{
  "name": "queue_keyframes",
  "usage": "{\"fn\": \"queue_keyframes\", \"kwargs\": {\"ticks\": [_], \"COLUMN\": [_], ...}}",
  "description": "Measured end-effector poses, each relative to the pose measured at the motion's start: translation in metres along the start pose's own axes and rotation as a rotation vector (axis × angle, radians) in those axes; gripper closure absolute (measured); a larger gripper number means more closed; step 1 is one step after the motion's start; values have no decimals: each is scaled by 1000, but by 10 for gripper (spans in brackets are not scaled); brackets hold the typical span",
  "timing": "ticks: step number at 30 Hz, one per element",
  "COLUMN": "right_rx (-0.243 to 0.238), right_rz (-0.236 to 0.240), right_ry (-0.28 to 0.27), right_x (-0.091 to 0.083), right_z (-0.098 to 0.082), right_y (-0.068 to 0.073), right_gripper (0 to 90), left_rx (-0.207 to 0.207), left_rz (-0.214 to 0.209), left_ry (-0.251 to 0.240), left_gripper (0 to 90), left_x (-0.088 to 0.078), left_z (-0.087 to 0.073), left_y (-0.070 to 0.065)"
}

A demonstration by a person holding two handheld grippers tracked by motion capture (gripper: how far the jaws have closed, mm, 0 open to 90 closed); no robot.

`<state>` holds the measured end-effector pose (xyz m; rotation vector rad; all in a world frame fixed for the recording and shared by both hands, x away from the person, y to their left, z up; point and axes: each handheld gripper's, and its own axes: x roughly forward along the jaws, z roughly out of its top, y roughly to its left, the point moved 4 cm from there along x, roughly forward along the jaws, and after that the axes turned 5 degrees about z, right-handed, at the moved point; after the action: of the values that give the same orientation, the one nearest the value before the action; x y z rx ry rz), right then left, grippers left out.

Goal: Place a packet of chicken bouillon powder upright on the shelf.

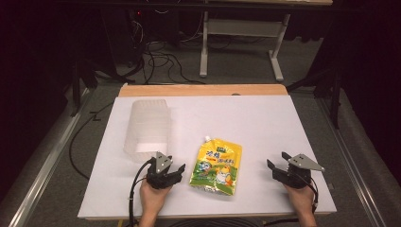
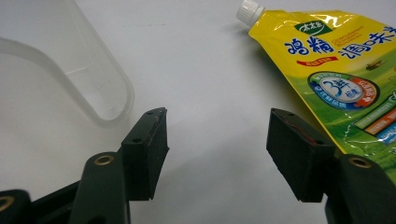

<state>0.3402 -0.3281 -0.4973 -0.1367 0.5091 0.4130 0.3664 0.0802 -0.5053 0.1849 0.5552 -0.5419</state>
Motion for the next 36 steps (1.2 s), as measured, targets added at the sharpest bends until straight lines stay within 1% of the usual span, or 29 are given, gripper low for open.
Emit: {"fn": "queue_keyframes", "kwargs": {"ticks": [2,12,14,18,24,31,36], "right_rx": [0,-6,2,-2,7,2,2], "right_rz": [3,-6,-6,-4,-3,-2,-3], "right_ry": [2,-4,-1,-5,-10,-11,-12], "right_x": [0,0,0,-1,-1,-1,-1], "right_z": [0,0,0,0,0,0,0], "right_y": [0,0,0,0,0,0,-1], "right_gripper": [333,331,331,330,331,330,329], "left_rx": [10,33,31,33,34,37,32], "left_rz": [-2,-3,-2,0,2,5,12], "left_ry": [-2,-4,-4,-2,-1,-1,9], "left_gripper": [385,387,387,388,388,388,390], "left_x": [0,0,0,0,0,0,1], "left_z": [0,0,0,0,0,0,0], "left_y": [-1,-3,-3,-3,-3,-4,-3]}}
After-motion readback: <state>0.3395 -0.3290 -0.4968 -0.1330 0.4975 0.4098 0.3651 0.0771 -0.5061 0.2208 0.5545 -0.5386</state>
